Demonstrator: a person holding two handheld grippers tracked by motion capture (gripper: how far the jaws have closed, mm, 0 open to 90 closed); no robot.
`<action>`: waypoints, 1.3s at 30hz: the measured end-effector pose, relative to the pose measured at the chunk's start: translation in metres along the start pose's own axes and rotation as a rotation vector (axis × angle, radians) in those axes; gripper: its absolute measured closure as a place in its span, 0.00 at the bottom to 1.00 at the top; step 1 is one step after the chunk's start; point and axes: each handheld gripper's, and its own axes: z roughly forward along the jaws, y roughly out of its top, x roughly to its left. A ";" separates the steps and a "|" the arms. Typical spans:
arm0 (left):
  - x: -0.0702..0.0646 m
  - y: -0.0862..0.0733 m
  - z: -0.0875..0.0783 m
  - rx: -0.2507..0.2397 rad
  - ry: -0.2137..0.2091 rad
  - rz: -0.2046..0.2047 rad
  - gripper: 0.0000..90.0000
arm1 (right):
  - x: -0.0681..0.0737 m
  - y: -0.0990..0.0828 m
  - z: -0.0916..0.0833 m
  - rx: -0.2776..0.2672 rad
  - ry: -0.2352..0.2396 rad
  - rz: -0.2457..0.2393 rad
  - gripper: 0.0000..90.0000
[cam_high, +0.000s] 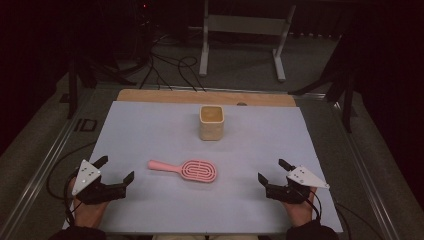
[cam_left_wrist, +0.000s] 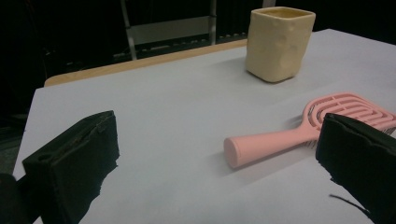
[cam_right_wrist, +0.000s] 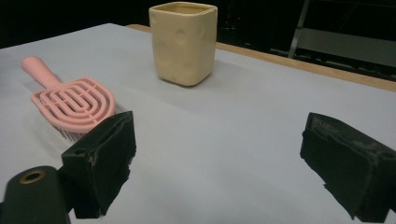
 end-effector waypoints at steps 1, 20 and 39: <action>0.000 0.000 0.000 0.000 -0.002 -0.001 0.00 | 0.001 -0.001 0.000 0.002 0.005 0.001 0.11; -0.003 0.005 0.003 0.017 -0.002 0.001 0.00 | -0.001 -0.005 0.003 -0.023 0.016 -0.016 0.12; -0.008 0.016 0.013 0.041 -0.037 0.017 0.00 | 0.000 -0.006 0.004 -0.041 0.012 -0.013 0.12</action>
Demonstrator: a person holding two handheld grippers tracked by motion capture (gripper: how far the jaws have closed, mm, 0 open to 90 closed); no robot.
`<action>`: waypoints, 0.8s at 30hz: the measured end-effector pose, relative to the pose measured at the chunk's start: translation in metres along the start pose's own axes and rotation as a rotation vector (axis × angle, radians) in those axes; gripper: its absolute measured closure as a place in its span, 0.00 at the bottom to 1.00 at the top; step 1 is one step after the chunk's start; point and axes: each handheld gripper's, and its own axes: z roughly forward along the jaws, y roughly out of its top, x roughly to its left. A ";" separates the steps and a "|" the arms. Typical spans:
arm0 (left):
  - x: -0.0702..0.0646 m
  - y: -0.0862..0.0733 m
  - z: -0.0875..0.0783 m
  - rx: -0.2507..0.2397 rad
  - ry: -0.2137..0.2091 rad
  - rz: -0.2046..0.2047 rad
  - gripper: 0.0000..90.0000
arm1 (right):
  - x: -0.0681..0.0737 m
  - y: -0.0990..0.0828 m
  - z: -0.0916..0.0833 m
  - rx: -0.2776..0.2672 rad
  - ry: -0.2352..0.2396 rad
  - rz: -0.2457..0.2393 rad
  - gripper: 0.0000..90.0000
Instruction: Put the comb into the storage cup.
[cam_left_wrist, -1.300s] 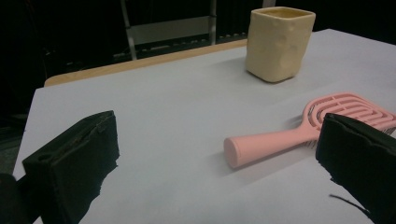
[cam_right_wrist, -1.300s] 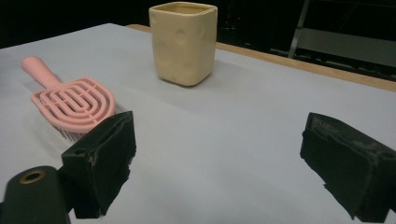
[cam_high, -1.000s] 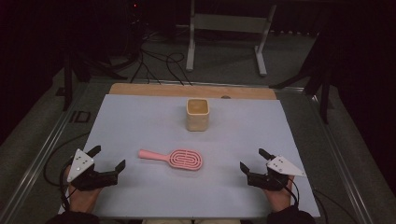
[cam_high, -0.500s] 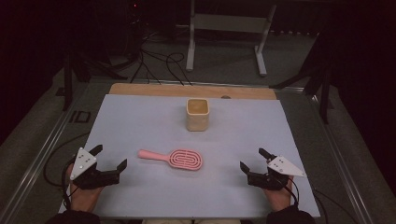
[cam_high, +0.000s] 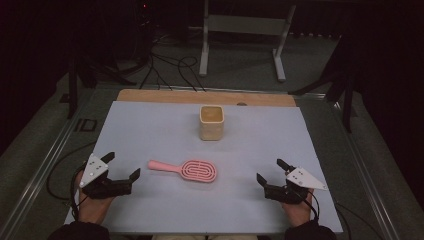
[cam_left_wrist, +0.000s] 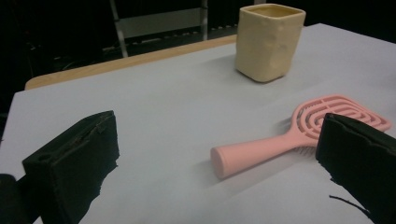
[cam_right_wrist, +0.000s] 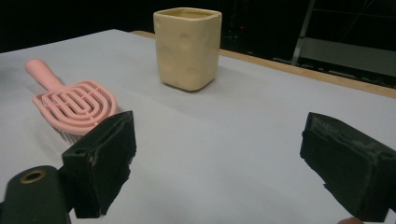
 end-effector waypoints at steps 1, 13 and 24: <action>-0.001 0.001 0.001 0.004 -0.005 0.004 0.00 | 0.000 0.000 0.000 0.000 0.000 0.002 0.12; -0.012 0.012 0.013 0.030 -0.054 0.055 0.00 | 0.000 0.000 0.001 0.008 0.004 0.000 0.12; -0.026 0.020 0.027 0.043 -0.106 0.085 0.00 | 0.000 0.000 0.001 0.008 0.005 0.006 0.12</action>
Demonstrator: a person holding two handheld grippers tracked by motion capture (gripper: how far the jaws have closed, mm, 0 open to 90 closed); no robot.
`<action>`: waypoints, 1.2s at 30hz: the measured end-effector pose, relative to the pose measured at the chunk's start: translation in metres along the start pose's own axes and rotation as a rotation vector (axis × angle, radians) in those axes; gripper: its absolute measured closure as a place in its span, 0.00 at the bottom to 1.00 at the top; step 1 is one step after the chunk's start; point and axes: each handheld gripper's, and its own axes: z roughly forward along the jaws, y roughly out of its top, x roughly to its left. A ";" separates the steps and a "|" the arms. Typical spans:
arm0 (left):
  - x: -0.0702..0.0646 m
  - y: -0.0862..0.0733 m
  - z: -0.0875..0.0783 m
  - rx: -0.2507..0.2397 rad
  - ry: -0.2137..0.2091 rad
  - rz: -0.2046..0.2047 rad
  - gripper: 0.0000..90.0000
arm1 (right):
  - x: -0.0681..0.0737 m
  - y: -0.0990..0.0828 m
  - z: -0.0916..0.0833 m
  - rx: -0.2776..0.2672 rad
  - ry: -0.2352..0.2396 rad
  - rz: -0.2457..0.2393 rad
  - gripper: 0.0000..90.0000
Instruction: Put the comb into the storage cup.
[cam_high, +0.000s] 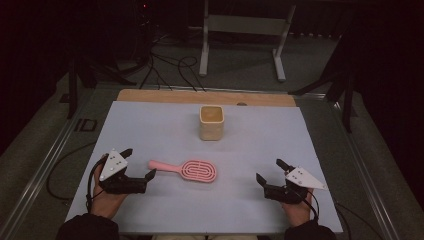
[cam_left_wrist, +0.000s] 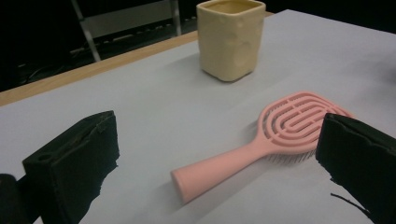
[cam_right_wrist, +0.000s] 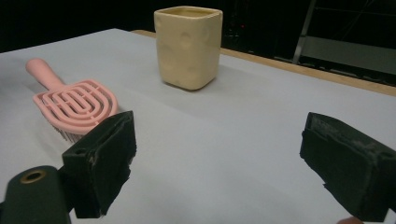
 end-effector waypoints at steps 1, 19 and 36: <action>-0.001 0.001 0.002 -0.001 -0.004 0.004 0.00 | 0.000 0.000 0.000 0.001 0.000 0.000 0.12; -0.017 0.011 0.038 0.086 -0.074 0.041 0.04 | 0.000 0.000 0.001 0.006 0.001 -0.003 0.12; -0.011 0.013 0.068 0.201 0.019 0.047 0.64 | 0.000 0.000 0.001 0.006 0.001 -0.004 0.12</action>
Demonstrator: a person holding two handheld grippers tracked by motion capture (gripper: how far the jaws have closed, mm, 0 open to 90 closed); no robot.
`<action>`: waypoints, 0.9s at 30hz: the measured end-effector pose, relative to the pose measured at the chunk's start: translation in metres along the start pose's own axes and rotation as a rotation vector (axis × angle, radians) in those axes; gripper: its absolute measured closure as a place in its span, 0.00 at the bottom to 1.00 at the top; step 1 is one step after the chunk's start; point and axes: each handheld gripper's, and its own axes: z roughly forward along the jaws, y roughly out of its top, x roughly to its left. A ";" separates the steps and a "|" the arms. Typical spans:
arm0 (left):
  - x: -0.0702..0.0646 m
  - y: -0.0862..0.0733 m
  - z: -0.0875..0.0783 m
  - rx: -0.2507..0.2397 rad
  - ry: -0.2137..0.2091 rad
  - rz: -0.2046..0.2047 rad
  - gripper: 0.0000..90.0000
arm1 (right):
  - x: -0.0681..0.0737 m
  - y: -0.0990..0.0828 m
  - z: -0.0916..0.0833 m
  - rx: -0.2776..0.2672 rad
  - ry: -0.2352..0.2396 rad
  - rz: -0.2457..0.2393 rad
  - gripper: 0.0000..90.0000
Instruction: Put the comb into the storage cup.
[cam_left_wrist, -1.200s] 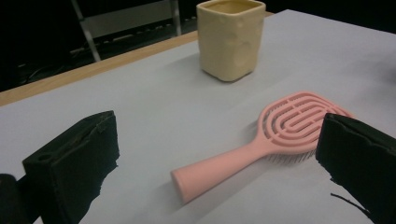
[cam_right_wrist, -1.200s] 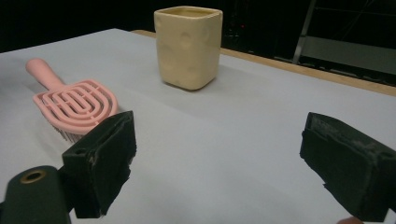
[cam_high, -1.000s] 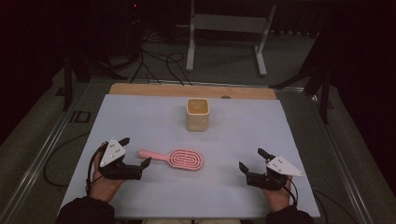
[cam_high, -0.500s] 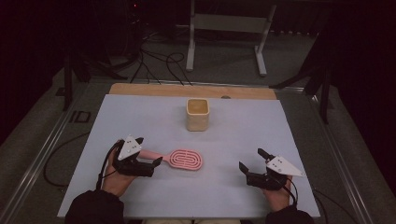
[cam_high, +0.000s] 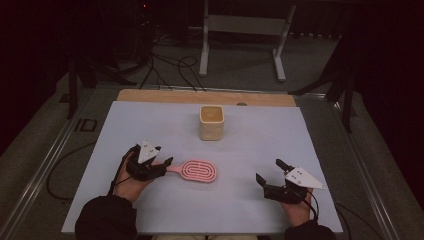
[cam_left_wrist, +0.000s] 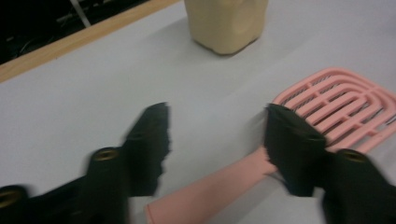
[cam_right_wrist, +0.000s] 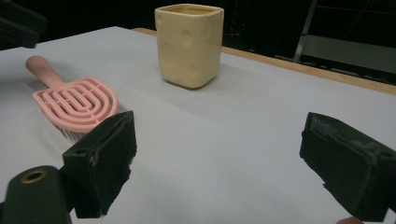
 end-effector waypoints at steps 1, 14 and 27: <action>0.001 0.000 0.002 0.009 0.000 -0.007 0.71 | 0.000 0.000 0.000 -0.001 0.000 0.000 0.12; 0.017 -0.005 0.020 0.162 0.018 -0.090 1.00 | 0.000 0.000 0.000 -0.002 0.001 0.001 0.12; 0.013 -0.022 0.012 0.214 -0.024 -0.098 1.00 | 0.000 0.000 0.000 0.003 0.000 0.001 0.12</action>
